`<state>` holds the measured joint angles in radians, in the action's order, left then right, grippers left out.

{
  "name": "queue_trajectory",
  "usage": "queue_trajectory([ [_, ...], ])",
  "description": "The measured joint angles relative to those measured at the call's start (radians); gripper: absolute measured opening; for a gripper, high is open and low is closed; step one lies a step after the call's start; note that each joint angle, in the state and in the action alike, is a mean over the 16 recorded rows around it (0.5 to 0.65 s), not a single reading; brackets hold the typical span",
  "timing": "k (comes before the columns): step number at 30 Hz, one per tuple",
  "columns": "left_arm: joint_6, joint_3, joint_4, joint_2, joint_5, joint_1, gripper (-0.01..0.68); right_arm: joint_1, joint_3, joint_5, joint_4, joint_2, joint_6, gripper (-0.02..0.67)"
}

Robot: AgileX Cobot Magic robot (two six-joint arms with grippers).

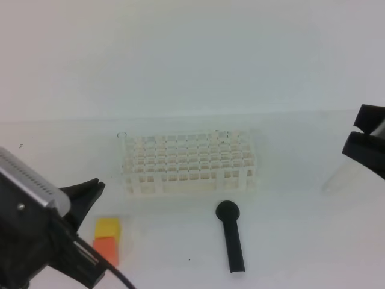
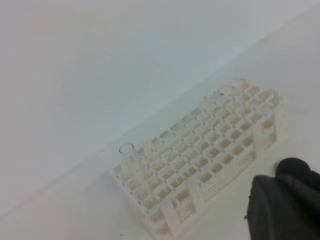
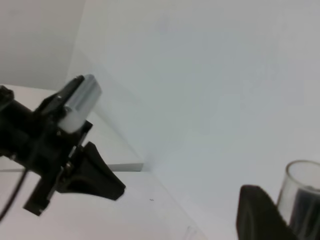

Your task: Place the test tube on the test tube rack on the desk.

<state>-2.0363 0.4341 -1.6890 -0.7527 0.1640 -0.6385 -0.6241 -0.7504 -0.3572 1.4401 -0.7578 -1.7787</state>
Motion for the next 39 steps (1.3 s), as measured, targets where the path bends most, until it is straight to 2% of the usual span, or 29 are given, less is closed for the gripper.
queue_trajectory([
  [6, 0.003, -0.083, 0.000, 0.154, -0.035, 0.063, -0.001, 0.000, 0.000, -0.009, -0.011, -0.002, 0.000, 0.122],
  [15, 0.003, -0.275, -0.007, 0.490, -0.064, 0.233, -0.001, 0.000, 0.000, -0.020, -0.019, -0.052, 0.002, 0.122],
  [20, 0.002, -0.368, -0.014, 0.642, -0.060, 0.300, -0.001, 0.000, 0.000, -0.027, -0.017, -0.120, 0.003, 0.122],
  [27, -0.001, -0.431, -0.007, 0.747, -0.046, 0.329, -0.001, 0.000, 0.001, -0.058, -0.004, -0.239, -0.002, 0.122],
  [39, -0.002, -0.437, 0.014, 0.760, -0.029, 0.330, -0.001, 0.000, 0.002, -0.105, 0.059, -0.346, -0.087, 0.122],
])
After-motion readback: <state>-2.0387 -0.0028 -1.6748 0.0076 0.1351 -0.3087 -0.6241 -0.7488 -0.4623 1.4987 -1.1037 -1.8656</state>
